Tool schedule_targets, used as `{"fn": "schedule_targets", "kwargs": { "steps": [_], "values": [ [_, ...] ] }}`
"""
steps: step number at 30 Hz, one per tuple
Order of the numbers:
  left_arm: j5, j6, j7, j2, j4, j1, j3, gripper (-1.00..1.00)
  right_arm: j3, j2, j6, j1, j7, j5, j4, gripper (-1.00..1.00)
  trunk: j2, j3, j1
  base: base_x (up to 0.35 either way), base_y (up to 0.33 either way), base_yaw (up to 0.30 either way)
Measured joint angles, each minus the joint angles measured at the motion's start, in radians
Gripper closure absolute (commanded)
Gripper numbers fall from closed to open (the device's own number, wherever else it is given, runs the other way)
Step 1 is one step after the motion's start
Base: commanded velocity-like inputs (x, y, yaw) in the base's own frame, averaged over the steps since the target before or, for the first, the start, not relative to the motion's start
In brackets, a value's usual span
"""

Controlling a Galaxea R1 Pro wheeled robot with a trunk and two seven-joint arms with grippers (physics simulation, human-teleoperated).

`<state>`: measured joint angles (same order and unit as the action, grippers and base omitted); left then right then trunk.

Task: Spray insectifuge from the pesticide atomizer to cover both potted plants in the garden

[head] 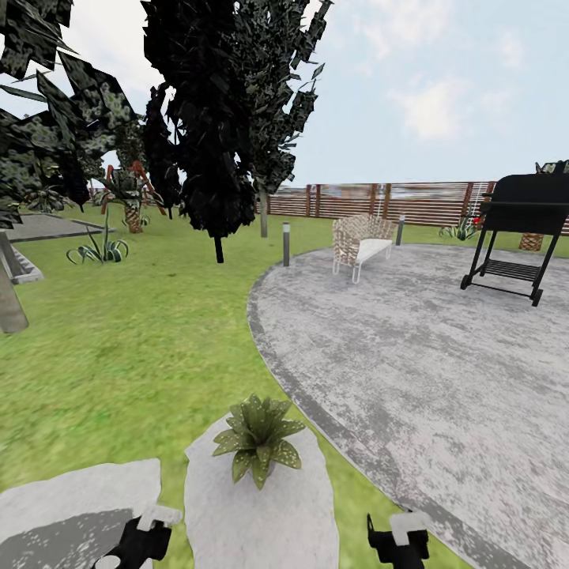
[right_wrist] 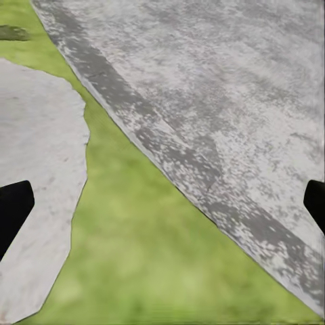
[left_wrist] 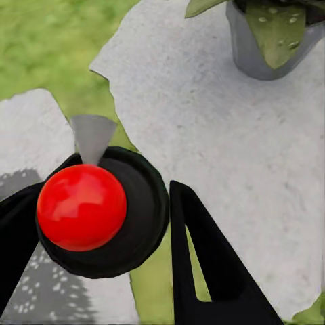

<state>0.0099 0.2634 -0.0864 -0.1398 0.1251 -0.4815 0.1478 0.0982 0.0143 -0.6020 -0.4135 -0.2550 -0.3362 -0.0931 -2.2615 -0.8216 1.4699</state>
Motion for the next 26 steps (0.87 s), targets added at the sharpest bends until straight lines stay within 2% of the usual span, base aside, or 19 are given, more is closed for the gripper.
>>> {"fn": "schedule_targets", "kwargs": {
  "steps": [3,11,18,26],
  "values": [
    [-0.003,0.012,0.002,0.002,-0.009,0.015,0.0,1.0,-0.002,-0.002,0.0,0.0,-0.001,0.023,0.001,-1.0,0.0,0.0,0.0,0.0,0.0,0.0],
    [0.002,0.02,0.003,0.002,-0.011,0.018,0.0,1.0,-0.002,-0.002,0.004,0.002,-0.001,0.026,0.062,-1.0,0.0,0.0,0.0,0.0,0.0,0.0],
    [0.004,0.02,0.003,0.002,-0.012,0.019,-0.001,1.0,-0.002,-0.002,0.006,0.043,-0.001,0.026,0.068,-1.0,0.0,0.0,0.0,0.0,0.0,0.0],
    [0.004,0.021,0.004,0.002,-0.012,0.019,-0.001,1.0,-0.003,-0.002,0.006,0.053,-0.001,0.026,0.068,-1.0,0.0,0.0,0.0,0.0,0.0,0.0]
  ]
}}
